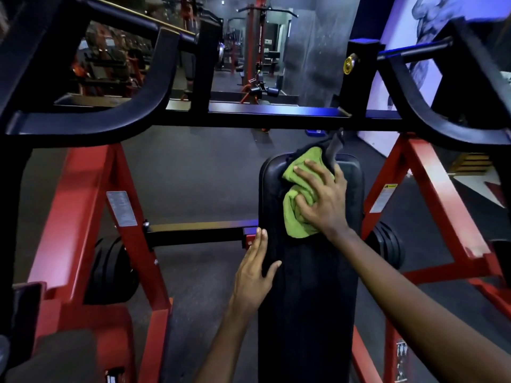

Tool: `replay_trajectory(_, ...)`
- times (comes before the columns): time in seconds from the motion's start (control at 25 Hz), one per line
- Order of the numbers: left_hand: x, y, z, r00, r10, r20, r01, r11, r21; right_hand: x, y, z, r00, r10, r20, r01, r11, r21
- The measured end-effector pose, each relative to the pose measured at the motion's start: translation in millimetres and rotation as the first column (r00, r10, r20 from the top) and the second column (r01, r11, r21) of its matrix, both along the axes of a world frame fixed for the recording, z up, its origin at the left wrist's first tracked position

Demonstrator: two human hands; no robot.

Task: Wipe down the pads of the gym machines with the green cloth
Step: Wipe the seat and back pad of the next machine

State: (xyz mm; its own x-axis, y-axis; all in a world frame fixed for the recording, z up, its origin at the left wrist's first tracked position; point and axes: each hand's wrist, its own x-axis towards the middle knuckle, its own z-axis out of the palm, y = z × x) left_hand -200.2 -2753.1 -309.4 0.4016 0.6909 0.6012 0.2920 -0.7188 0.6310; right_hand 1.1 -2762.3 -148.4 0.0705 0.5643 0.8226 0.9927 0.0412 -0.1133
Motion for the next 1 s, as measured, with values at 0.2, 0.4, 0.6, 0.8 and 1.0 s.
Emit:
replay_trajectory(0.2, -4.9, -5.4, -9.6, 1.0, 0.002, -0.019, -0.002, 1.0, -0.005, -36.2, 36.3, 44.0, 0.995, 0.003, 0.095, -0.003, 1.0, -0.005)
replay_trajectory(0.4, -8.1, -20.1, -16.3, 0.999, 0.029, -0.022, -0.032, 0.988, -0.154, -37.9, 9.3, 5.6, 0.943, 0.155, 0.295, -0.131, 0.986, -0.099)
replay_trajectory(0.6, -11.1, -23.9, -26.9, 1.0, 0.011, 0.025, -0.007, 0.987, -0.161, -55.0, 15.3, 11.4, 0.89, 0.159, 0.428, -0.062, 0.97, -0.233)
replay_trajectory(0.8, -12.1, -26.8, -24.0, 0.999, 0.032, -0.001, -0.032, 0.982, -0.188, -48.6, 13.1, 2.7, 0.852, 0.169, 0.495, -0.067, 0.974, -0.217)
replay_trajectory(1.0, -19.0, -21.4, -16.4, 0.996, 0.024, -0.081, -0.036, 0.988, -0.15, 15.8, -18.5, -13.4, 0.95, 0.035, 0.31, -0.026, 0.999, -0.034)
